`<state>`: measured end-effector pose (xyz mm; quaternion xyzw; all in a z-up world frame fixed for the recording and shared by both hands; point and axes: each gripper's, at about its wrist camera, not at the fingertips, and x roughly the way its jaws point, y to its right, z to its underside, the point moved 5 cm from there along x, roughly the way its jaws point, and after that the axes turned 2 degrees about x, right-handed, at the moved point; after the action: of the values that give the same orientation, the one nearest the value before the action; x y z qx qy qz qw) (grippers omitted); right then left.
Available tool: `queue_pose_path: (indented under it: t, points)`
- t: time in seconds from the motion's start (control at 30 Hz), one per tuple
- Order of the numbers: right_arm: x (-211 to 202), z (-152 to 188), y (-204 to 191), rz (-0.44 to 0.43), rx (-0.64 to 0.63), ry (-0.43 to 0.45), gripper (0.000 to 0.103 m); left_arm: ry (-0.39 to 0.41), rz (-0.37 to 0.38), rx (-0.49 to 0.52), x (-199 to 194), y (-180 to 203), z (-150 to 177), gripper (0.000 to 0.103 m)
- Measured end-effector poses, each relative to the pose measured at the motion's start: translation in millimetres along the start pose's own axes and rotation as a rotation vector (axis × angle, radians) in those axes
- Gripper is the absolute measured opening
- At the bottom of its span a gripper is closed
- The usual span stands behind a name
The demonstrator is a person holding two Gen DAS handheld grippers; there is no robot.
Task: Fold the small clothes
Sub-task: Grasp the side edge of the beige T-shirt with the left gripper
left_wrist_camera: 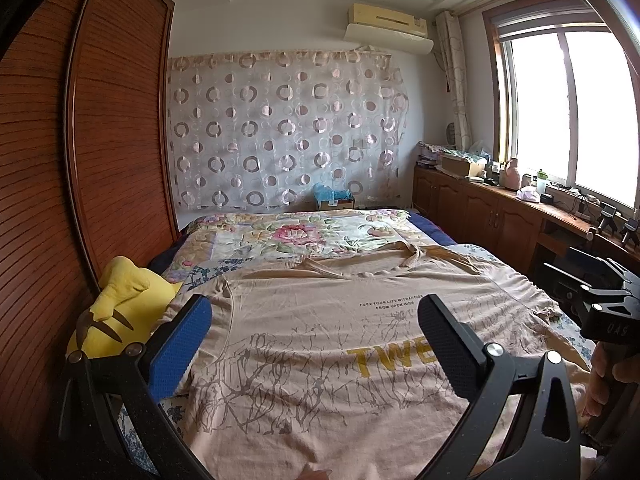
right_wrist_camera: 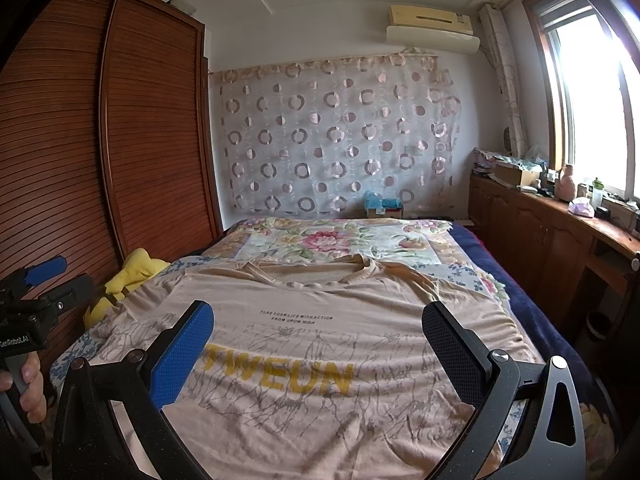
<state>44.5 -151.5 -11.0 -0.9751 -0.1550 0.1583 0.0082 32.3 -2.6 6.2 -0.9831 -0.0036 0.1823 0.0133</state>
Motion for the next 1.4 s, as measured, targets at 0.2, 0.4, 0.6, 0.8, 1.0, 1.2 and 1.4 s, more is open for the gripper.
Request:
queue_pose_path:
  t: [0.2, 0.4, 0.6, 0.8, 1.0, 1.2, 1.4]
  points:
    - [6, 3, -5, -0.027, -0.014, -0.013, 0.103, -0.041, 0.005, 0.001, 8, -2, 8, 0.103]
    - [14, 4, -11, -0.063, -0.037, -0.042, 0.103, -0.077, -0.010, -0.003, 17, -24, 23, 0.103]
    - [31, 5, -20, -0.121, -0.064, -0.085, 0.103, -0.140, -0.047, -0.008, 33, -58, 43, 0.103]
    - [47, 2, -23, -0.195, -0.090, -0.122, 0.103, -0.203, -0.079, -0.019, 46, -89, 62, 0.103]
    - [63, 3, -11, -0.235, -0.118, -0.185, 0.103, -0.259, -0.087, -0.010, 59, -116, 77, 0.103]
    - [67, 1, -6, -0.257, -0.153, -0.246, 0.102, -0.317, -0.052, -0.019, 69, -146, 86, 0.093]
    - [63, -7, -6, -0.274, -0.165, -0.267, 0.102, -0.398, -0.061, -0.068, 86, -183, 91, 0.069]
